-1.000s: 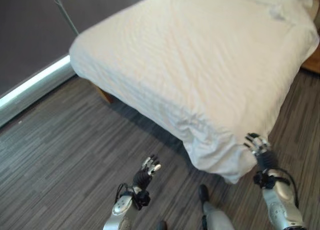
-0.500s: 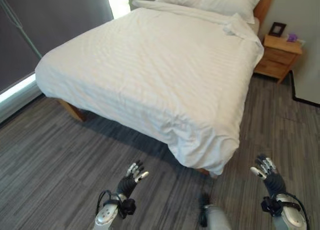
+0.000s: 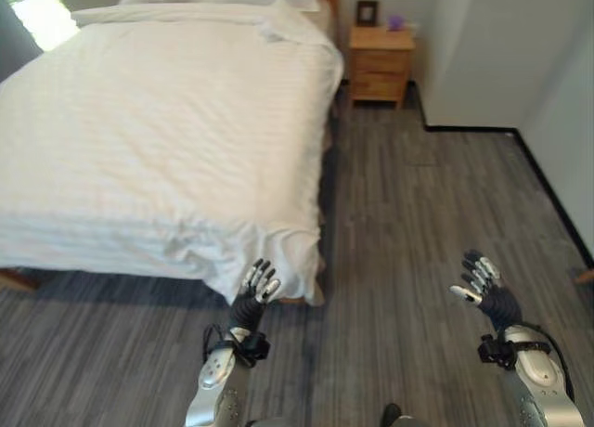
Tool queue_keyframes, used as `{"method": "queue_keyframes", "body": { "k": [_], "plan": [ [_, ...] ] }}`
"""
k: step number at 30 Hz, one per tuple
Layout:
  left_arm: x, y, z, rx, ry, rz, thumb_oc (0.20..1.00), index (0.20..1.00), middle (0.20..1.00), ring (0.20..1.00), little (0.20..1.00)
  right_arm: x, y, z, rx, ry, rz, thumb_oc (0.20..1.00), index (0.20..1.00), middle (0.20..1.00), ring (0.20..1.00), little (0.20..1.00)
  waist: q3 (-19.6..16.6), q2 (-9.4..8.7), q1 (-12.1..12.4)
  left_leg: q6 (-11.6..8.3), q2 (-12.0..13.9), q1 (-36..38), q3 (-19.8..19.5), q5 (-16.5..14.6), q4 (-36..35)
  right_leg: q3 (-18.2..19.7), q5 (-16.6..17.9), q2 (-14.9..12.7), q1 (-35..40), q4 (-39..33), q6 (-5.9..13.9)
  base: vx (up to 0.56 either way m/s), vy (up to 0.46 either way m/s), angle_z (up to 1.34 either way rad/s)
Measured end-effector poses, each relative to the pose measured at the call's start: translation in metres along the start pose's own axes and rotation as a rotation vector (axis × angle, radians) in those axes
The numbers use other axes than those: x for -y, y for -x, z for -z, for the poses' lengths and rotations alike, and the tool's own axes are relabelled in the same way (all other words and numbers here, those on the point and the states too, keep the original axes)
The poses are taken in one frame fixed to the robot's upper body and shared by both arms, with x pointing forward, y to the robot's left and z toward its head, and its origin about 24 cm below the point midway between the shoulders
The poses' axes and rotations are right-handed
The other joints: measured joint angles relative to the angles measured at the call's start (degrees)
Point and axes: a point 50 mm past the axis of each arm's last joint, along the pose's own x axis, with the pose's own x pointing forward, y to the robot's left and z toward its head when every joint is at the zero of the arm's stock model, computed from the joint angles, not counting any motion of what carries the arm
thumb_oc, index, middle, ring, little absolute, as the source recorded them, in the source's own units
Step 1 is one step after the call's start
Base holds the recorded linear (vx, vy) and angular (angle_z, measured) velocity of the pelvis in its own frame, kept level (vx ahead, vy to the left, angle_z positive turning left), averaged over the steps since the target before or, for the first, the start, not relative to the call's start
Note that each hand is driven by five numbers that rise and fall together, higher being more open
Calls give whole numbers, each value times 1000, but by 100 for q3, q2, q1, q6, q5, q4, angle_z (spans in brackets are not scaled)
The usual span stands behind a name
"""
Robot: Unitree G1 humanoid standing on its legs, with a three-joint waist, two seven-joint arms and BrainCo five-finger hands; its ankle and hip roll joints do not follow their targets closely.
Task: Making the bed.
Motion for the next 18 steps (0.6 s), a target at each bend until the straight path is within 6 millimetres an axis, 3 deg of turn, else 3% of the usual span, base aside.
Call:
{"method": "queue_keyframes", "body": {
  "k": [1, 2, 3, 4, 5, 6, 8, 14, 18],
  "plan": [
    [2, 3, 0, 9, 17, 3, 1000, 1000, 1000, 1000, 1000, -5, -3, -1, 19, -53, 9, 1000, 1000, 1000, 1000, 1000, -16, 39, 46, 384, -640, -135, 174, -136, -78, 183, 219, 5, 26, -275, 65, 0, -156, -116],
    [1, 5, 1, 12, 28, -2, 1000, 1000, 1000, 1000, 1000, -9, -3, 0, 21, -88, 6, 1000, 1000, 1000, 1000, 1000, -46, 95, 25, 545, -817, -167, 326, -214, -216, 248, 246, 55, 18, -295, 109, 36, -162, -113],
    [1, 8, 4, 5, 60, -7, 1000, 1000, 1000, 1000, 1000, -14, 0, 4, -1, -103, -18, 1000, 1000, 1000, 1000, 1000, -114, 324, 37, 983, -870, -209, 518, -295, -402, 191, 230, 271, 16, -306, 191, 35, -130, -84],
    [-5, 10, 4, 2, 56, -21, 1000, 1000, 1000, 1000, 1000, -22, 2, 11, -27, -135, -31, 1000, 1000, 1000, 1000, 1000, -148, 296, 102, 1177, -825, -170, 674, -356, -420, 222, 277, 279, 29, -331, 261, 35, -95, -90],
    [-12, 16, 4, -1, 52, -53, 1000, 1000, 1000, 1000, 1000, -37, 15, 26, -86, -211, -53, 1000, 1000, 1000, 1000, 1000, -228, 222, 113, 1119, -685, -176, 790, -340, -586, 27, 187, 347, -23, -65, 296, -9, -31, -52],
    [-14, 17, 3, -2, 42, -53, 1000, 1000, 1000, 1000, 1000, -40, 18, 30, -100, -225, -53, 1000, 1000, 1000, 1000, 1000, -246, 99, 124, 1080, -719, -179, 796, -308, -608, 8, 53, 326, 40, -5, 309, -44, 20, -24],
    [-16, 18, 4, -24, 23, -46, 1000, 1000, 1000, 1000, 1000, -44, 18, 32, -111, -258, -56, 1000, 1000, 1000, 1000, 1000, -253, 77, 111, 1090, -762, -115, 761, -61, -767, -46, 189, 335, 196, -395, 375, -46, 51, 15],
    [-7, 16, -1, -2, 24, -10, 1000, 1000, 1000, 1000, 1000, -42, 16, 33, -128, -254, -59, 1000, 1000, 1000, 1000, 1000, -164, 545, 49, 1101, -888, 230, 437, 144, -1274, -436, 234, 275, 683, -721, 466, -3, 69, 31],
    [-8, 18, 1, -8, 23, -19, 1000, 1000, 1000, 1000, 1000, -45, 15, 32, -119, -278, -55, 1000, 1000, 1000, 1000, 1000, -161, 566, 37, 1130, -884, 414, 389, 166, -1364, -487, 175, 284, 843, -721, 459, 4, 40, 10]
  ]
}}
